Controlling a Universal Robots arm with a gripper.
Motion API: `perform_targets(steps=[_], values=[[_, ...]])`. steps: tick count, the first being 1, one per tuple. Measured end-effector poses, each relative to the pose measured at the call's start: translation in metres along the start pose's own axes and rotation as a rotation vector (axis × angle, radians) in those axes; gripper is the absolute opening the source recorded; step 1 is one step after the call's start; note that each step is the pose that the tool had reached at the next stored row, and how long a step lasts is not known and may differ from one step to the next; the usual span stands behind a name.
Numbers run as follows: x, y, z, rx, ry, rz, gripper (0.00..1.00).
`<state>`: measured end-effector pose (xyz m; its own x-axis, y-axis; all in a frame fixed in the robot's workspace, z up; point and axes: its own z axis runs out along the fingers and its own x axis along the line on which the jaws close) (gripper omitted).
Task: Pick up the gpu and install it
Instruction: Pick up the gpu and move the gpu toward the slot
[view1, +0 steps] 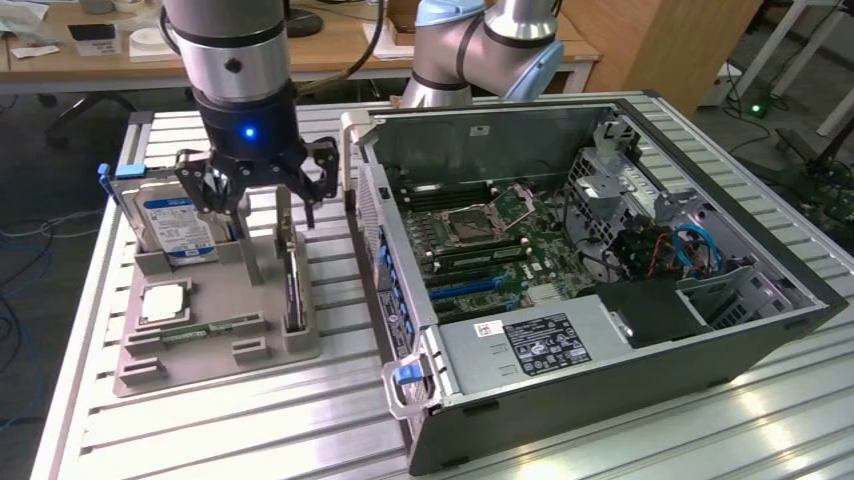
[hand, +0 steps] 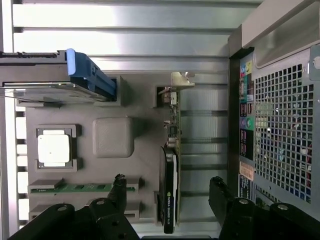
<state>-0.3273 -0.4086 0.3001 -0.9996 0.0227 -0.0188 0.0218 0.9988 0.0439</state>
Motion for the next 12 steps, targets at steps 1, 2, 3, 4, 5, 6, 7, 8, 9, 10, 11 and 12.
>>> perform_targets(steps=[1,2,3,4,5,6,7,8,9,10,11,12], values=[[0.0,-0.0001,0.0012,0.0,0.0,0.0,0.76],[0.0,-0.0004,0.0021,0.0,-0.0001,0.0,0.76],[0.0,-0.0007,0.003,0.0,0.0,0.0,0.76],[0.0,-0.0009,0.004,0.0,0.0,0.0,0.76],[0.0,-0.001,0.005,0.0001,0.0,0.001,0.76],[0.0,-0.0013,0.006,0.0001,0.0001,0.001,0.76],[0.0,-0.002,0.0071,0.0001,0.0002,0.0,0.76],[0.0,-0.0026,0.0082,0.0001,0.0002,0.0,0.76],[0.0,-0.0031,0.0094,0.0,0.0,0.001,0.76],[0.0,-0.0036,0.0106,0.0,-0.0001,0.001,0.76],[0.0,-0.0042,0.0118,0.0,0.0,0.001,0.76],[0.0,-0.0047,0.0129,0.0001,0.0,0.001,0.76]])
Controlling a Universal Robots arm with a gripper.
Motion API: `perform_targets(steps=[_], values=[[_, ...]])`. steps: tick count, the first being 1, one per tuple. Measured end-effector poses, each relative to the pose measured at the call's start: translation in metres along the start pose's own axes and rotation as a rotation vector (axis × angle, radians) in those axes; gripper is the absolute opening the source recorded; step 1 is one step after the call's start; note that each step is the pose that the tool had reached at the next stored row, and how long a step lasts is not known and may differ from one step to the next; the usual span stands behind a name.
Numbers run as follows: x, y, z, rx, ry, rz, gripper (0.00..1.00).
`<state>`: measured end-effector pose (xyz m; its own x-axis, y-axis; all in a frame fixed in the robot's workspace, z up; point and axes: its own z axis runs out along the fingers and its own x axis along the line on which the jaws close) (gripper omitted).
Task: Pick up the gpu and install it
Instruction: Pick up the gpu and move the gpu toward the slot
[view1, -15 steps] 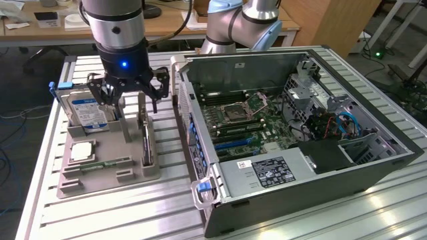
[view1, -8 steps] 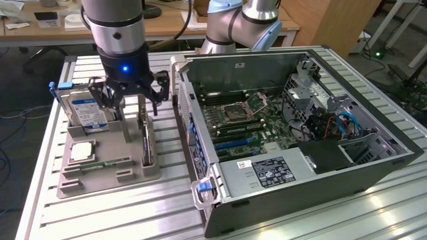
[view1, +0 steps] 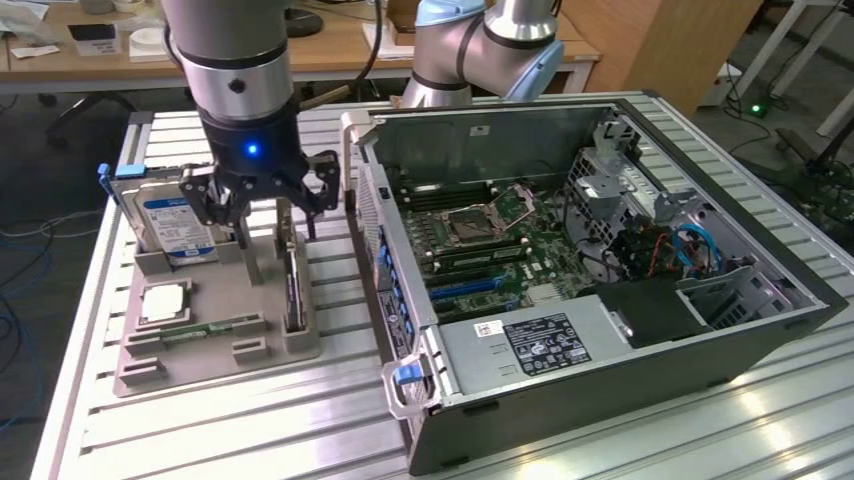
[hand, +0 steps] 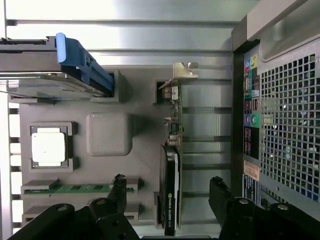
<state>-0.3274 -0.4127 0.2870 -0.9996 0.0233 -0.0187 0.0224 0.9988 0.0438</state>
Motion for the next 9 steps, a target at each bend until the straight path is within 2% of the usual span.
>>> perform_targets(steps=[9], values=[[-0.0017,-0.001,0.0108,0.0006,0.0018,-0.004,0.76]])
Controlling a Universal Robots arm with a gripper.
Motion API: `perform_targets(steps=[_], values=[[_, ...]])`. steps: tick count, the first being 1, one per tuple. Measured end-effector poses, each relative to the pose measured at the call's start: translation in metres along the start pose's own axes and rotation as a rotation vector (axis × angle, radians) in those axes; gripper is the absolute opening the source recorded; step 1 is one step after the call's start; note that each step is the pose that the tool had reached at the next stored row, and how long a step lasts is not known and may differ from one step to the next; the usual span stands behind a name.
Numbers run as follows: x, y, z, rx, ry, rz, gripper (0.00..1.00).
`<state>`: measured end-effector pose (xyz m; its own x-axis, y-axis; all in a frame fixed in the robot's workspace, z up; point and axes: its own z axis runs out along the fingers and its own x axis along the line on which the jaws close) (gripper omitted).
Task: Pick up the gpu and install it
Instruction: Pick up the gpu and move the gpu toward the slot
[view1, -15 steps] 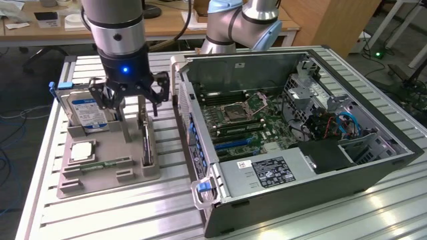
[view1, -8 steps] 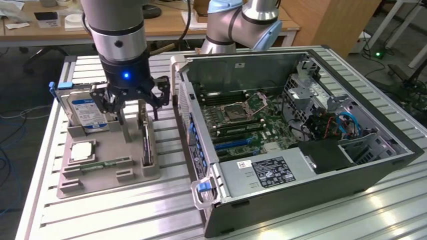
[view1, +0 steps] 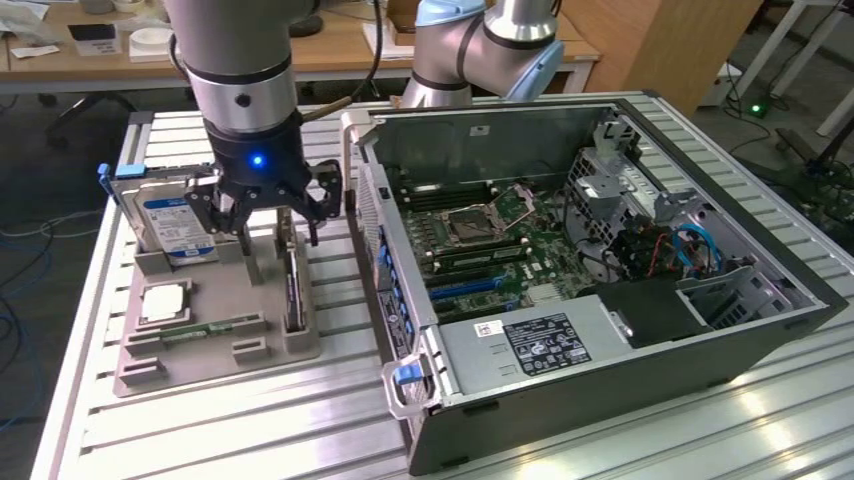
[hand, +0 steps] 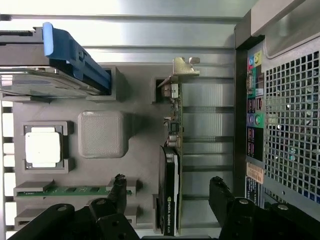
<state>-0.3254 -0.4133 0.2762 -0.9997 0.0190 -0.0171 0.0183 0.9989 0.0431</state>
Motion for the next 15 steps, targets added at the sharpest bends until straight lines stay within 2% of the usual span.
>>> perform_targets(steps=[15], values=[[0.0,-0.0022,0.0183,0.0,0.0,0.0,0.76]])
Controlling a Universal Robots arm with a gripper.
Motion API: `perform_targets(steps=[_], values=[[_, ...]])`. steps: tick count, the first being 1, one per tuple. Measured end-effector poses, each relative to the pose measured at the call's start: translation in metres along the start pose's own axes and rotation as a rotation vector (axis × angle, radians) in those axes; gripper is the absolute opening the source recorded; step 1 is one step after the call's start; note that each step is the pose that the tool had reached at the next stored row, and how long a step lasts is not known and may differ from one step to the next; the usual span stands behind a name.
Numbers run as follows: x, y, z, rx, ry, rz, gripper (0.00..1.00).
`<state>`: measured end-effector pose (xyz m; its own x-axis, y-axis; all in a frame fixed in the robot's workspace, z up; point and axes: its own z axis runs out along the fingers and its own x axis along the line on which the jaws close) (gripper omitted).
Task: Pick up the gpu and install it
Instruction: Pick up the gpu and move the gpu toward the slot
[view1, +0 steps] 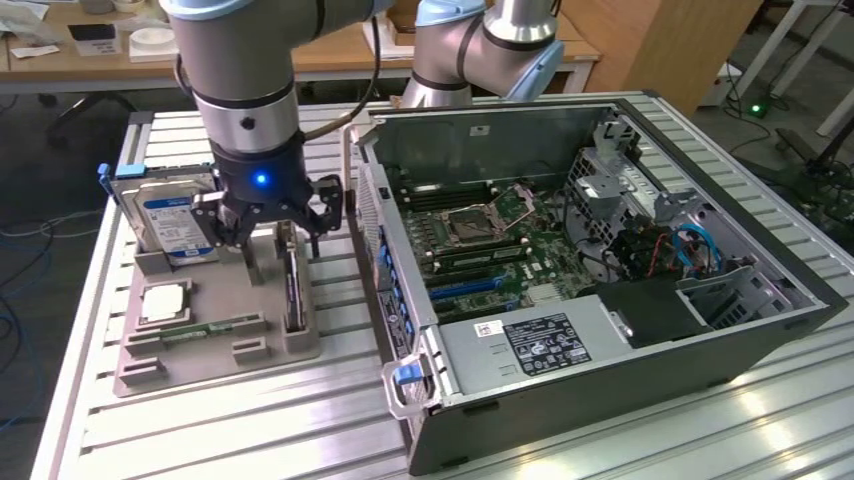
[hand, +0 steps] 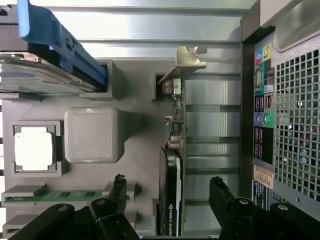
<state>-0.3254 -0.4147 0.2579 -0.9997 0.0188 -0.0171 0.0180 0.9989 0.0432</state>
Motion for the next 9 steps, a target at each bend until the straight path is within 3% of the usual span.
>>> perform_targets(steps=[9], values=[[0.0,-0.0019,0.0135,0.0001,-0.0001,0.005,0.76]])
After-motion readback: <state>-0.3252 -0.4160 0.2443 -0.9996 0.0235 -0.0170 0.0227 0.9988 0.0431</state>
